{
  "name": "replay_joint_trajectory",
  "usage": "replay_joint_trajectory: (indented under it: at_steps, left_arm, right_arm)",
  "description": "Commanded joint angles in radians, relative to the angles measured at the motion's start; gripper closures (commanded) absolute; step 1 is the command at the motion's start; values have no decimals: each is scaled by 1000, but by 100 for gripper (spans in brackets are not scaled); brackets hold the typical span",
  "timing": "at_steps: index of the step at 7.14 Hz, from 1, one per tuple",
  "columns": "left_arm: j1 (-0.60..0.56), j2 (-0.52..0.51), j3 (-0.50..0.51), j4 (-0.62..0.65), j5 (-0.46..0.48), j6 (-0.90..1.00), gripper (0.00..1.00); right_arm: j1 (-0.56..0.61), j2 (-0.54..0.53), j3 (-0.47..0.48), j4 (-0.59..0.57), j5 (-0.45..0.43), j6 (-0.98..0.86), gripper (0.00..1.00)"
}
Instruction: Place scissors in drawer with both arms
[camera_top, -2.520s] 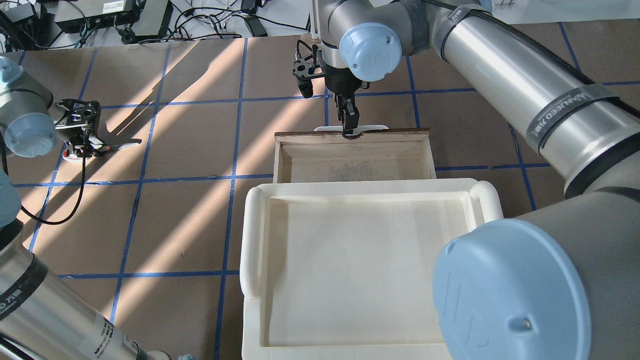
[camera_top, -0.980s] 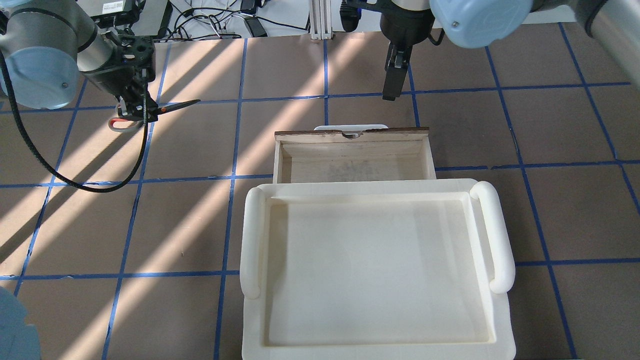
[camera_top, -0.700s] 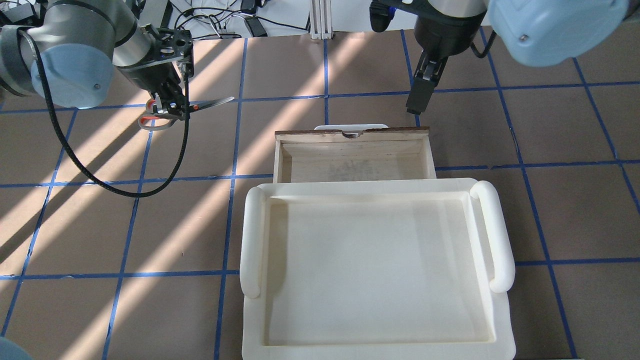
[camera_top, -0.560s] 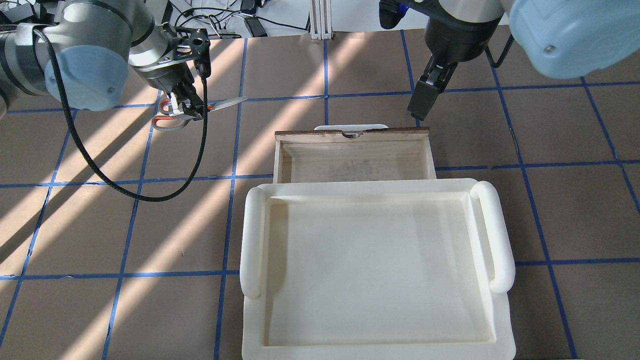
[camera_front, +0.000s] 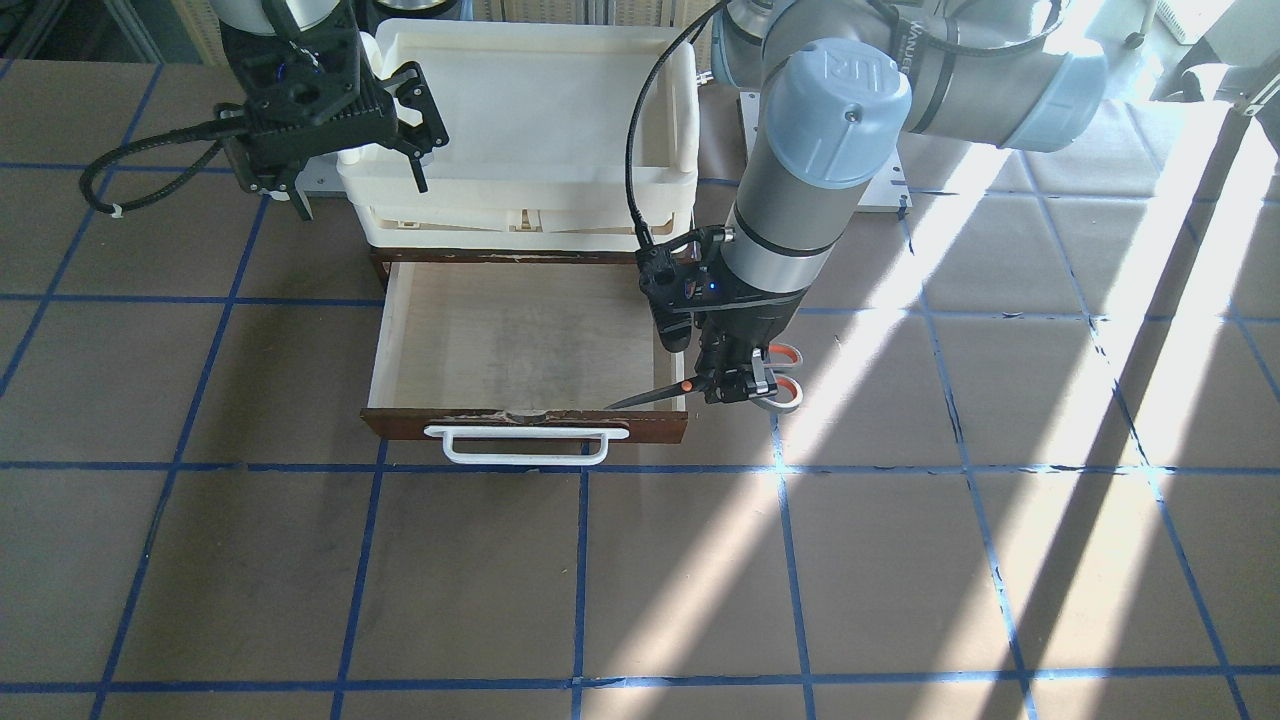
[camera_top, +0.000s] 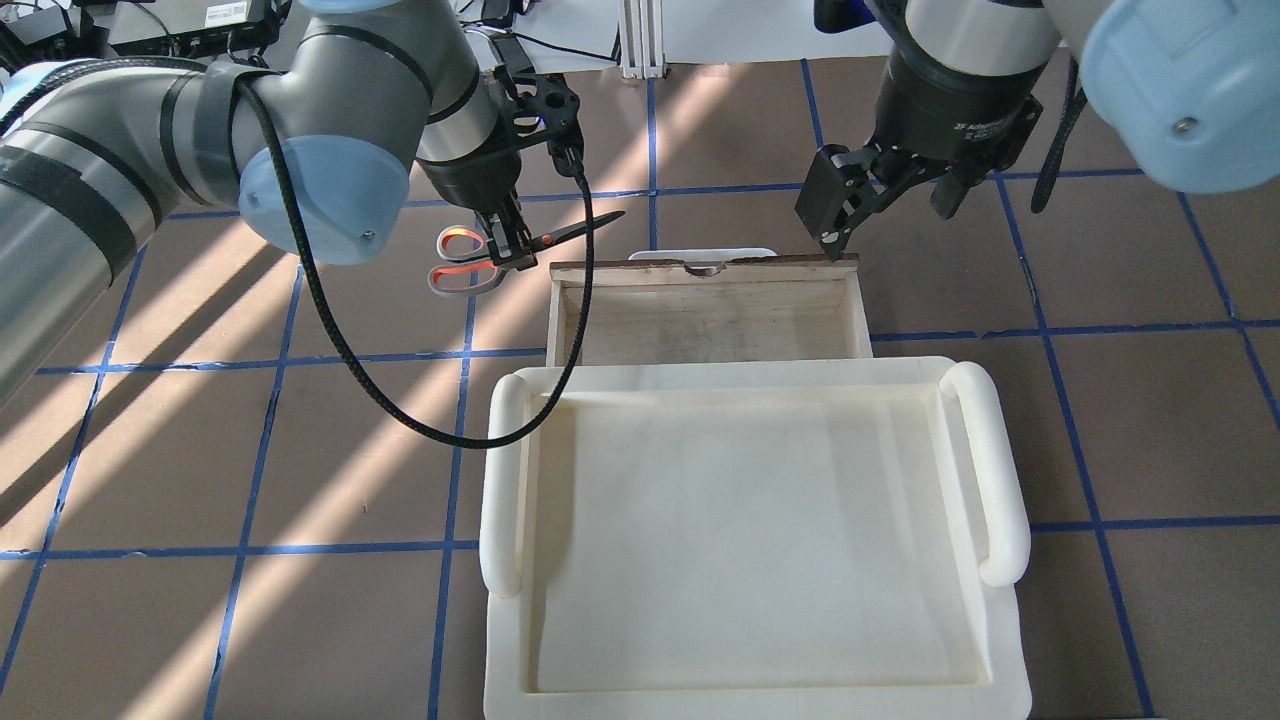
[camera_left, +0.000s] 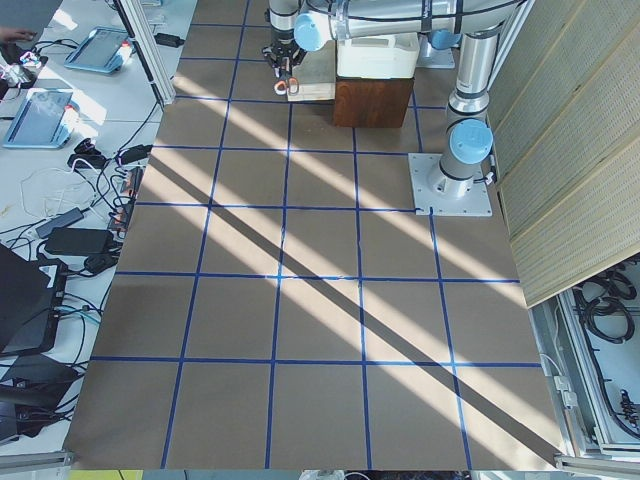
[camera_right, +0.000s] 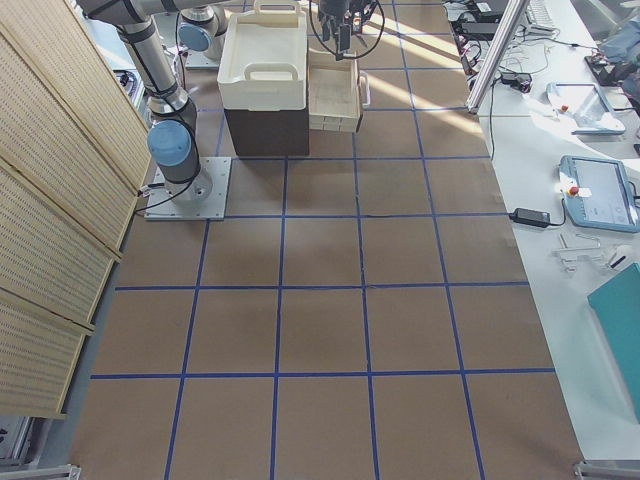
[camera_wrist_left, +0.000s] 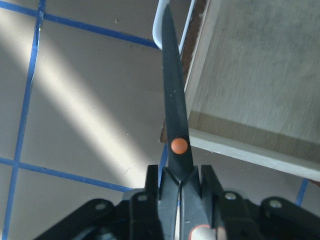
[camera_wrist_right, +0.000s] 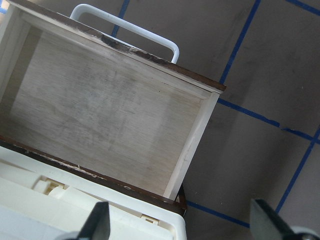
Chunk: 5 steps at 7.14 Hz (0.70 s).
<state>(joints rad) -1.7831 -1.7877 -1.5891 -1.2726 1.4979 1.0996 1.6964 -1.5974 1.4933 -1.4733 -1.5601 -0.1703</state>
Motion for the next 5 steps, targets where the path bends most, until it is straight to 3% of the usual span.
replay_joint_trajectory:
  at_steps: [1,5]
  left_arm:
    - [-91,-9,-3,-1,2,-145,100]
    - [-203,-32,-23,-7,-11,-199,100]
  right_arm:
    - [2,-16,1,5,0,235,0]
    - [3,-19,1,-15,0,290,0]
